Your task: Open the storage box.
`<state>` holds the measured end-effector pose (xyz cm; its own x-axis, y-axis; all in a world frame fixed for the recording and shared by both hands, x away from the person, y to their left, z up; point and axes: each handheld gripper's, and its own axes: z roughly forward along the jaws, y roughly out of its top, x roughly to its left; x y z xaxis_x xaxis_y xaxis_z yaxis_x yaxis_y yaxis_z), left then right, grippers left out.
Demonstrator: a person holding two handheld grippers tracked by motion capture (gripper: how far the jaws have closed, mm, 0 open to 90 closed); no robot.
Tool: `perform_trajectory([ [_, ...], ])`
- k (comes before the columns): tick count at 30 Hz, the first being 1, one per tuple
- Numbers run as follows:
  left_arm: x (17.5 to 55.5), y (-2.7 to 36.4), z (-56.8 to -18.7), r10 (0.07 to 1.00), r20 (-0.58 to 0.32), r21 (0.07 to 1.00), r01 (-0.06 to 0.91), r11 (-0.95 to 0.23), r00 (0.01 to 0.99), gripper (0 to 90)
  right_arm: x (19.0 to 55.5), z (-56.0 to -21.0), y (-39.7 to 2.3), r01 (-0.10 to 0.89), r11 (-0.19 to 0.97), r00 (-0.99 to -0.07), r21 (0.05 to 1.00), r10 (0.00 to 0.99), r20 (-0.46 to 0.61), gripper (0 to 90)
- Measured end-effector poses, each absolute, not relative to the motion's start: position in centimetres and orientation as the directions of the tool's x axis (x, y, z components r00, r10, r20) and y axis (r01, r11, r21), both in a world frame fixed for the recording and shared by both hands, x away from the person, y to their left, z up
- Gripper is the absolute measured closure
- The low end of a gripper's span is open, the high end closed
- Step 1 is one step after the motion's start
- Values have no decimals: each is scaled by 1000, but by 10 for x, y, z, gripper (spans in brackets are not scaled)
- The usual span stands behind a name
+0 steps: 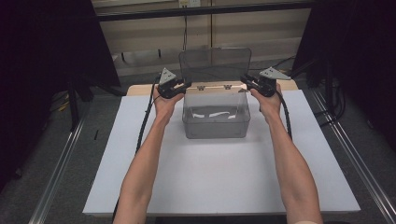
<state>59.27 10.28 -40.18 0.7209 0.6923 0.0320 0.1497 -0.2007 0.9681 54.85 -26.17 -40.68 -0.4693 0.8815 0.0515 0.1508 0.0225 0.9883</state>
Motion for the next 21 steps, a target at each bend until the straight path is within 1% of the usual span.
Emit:
perform_trajectory([
  [4, 593, 103, -401, 692, 37, 968, 147, -205, 721, 655, 550, -407, -263, 153, 27, -470, 988, 881, 49, 756],
  [10, 593, 102, -402, 692, 21, 968, 160, -196, 721, 645, 550, -406, -262, 152, 12, -464, 988, 884, 60, 758],
  [11, 593, 103, -402, 692, 38, 967, 150, -209, 721, 642, 550, -406, -262, 150, 12, -462, 989, 885, 59, 757],
  [14, 594, 103, -402, 694, 18, 967, 164, -196, 720, 644, 552, -403, -262, 152, 4, -459, 988, 886, 67, 758],
  [17, 594, 103, -402, 706, 34, 965, 160, -207, 708, 650, 553, -400, -260, 154, 5, -458, 988, 886, 67, 755],
  [19, 594, 103, -402, 703, 9, 968, 170, -185, 711, 653, 554, -399, -260, 159, 13, -457, 987, 887, 62, 759],
  [21, 595, 105, -401, 697, 37, 964, 157, -213, 716, 654, 555, -399, -260, 164, 9, -457, 986, 887, 68, 764],
])
